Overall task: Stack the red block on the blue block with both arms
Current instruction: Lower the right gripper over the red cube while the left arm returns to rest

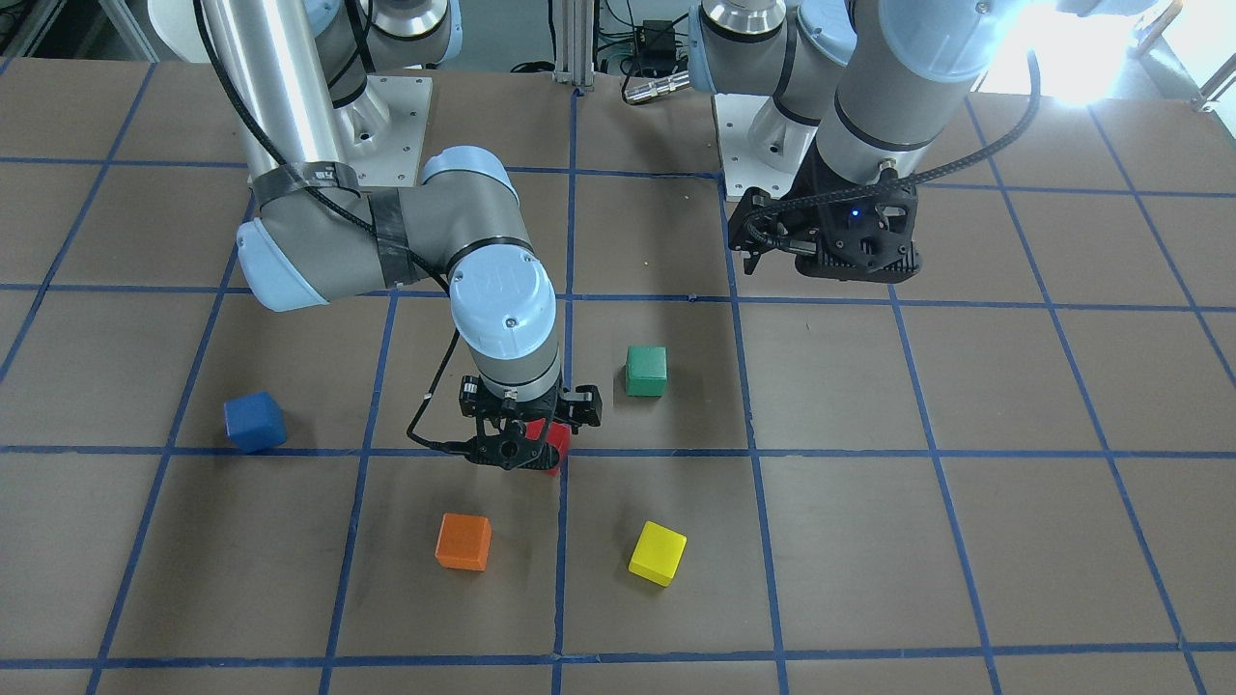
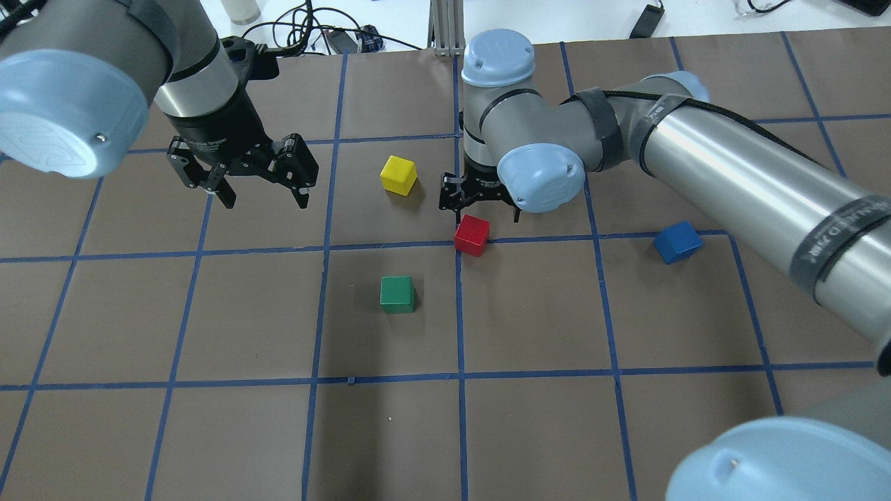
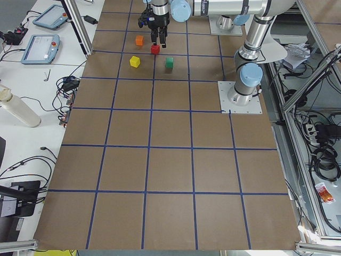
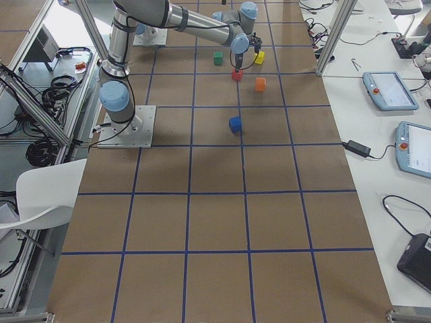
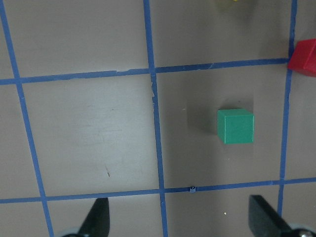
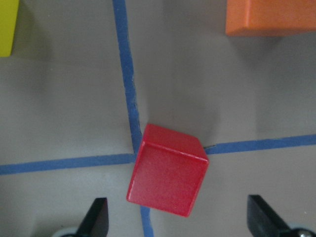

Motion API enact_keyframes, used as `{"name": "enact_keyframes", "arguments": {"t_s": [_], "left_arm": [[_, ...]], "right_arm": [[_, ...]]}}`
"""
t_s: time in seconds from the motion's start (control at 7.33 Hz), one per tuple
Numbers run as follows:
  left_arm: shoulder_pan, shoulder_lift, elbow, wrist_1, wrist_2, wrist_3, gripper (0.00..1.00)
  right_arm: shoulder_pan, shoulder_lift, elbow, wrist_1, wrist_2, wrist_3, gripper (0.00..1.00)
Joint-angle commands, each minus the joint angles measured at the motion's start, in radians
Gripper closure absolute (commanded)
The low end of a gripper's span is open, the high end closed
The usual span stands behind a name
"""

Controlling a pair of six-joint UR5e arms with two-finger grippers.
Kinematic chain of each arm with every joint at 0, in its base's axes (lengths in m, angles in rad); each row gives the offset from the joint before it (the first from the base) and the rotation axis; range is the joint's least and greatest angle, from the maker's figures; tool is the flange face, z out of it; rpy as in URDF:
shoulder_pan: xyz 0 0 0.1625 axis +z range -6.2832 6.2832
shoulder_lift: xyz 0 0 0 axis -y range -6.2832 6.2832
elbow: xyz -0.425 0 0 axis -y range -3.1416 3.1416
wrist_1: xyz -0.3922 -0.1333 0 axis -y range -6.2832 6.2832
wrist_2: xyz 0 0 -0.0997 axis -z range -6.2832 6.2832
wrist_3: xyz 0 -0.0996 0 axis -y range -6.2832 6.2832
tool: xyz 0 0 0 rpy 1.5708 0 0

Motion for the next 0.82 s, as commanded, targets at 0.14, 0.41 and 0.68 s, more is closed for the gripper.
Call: {"name": "enact_keyframes", "arguments": {"t_s": [0.14, 0.41, 0.68], "left_arm": [[-0.001, 0.003, -0.013, 0.004, 0.0, 0.002, 0.0], [-0.001, 0.005, -0.013, 0.004, 0.0, 0.004, 0.0], [-0.001, 0.005, -0.014, 0.004, 0.0, 0.004, 0.0]], "right_arm": [[0.003, 0.034, -0.002, -0.021, 0.009, 0.064, 0.0], [0.003, 0.046, 0.0, -0.021, 0.009, 0.095, 0.06], [0.003, 0.048, -0.002, -0.021, 0.011, 0.093, 0.76]]}}
